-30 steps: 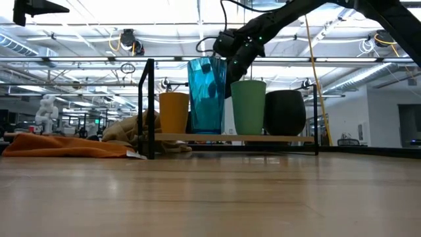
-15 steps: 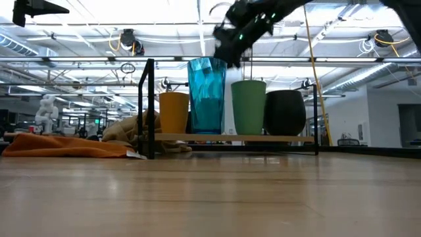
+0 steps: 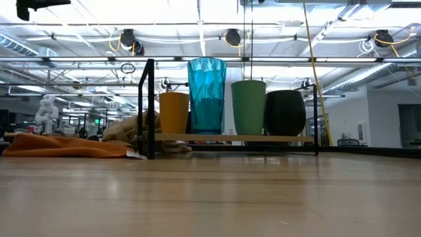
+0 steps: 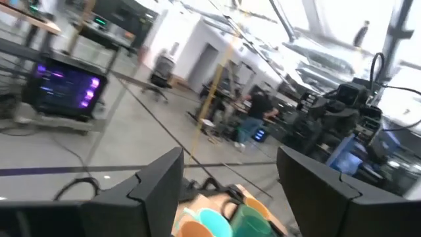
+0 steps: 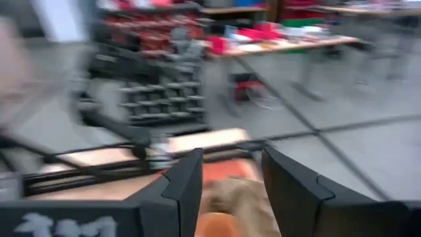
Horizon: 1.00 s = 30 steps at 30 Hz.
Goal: Stack small to large cups/mugs on shelf
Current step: Put the transparent mug on the shelf
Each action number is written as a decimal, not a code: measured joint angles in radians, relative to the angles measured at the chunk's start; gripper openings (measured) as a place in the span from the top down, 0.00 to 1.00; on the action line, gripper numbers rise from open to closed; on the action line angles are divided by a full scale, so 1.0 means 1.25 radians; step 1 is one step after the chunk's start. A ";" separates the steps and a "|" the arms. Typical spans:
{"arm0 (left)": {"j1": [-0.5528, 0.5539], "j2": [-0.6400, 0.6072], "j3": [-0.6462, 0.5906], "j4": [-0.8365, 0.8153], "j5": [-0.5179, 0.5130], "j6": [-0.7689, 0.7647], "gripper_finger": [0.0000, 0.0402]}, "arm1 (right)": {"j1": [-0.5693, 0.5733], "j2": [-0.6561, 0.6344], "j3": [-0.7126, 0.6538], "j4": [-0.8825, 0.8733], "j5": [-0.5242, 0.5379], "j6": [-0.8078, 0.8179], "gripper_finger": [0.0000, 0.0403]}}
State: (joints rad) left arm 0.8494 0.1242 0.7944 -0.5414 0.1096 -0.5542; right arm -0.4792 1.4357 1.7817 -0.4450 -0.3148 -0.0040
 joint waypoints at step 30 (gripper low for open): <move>-0.018 0.316 0.136 0.084 0.591 -0.093 0.39 | 0.123 -0.211 -0.443 0.509 -0.082 0.202 0.64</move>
State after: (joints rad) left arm 0.8274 0.5195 0.9639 -0.4363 0.8479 -0.6708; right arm -0.3256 1.1721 1.2274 0.1917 -0.4171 0.2489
